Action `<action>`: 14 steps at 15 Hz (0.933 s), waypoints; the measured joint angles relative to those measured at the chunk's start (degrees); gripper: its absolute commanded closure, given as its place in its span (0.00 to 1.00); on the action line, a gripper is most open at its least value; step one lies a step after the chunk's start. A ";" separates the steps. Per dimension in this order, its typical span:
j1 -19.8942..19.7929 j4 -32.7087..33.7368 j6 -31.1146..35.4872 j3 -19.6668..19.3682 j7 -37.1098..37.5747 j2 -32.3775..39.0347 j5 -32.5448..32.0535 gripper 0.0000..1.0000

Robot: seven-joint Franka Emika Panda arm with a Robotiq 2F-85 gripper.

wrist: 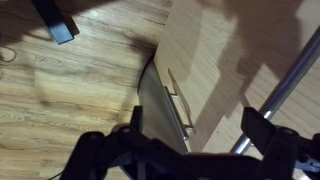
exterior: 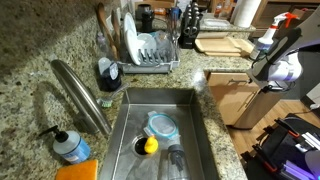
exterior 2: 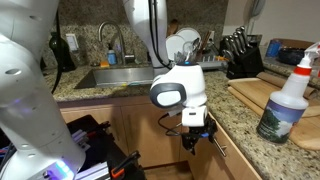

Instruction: Close the open drawer

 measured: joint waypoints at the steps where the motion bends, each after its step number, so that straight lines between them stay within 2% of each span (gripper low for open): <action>1: -2.03 0.31 1.87 1.60 0.00 0.40 0.00 0.00; 6: -10.92 2.35 4.27 8.26 0.12 2.58 -0.10 0.00; 9: -13.65 4.29 4.29 8.65 0.23 5.04 0.51 0.00; 11: -11.76 5.15 4.60 5.45 0.61 6.91 3.37 0.00; 14: -4.94 6.45 6.06 -2.40 3.49 11.04 7.73 0.00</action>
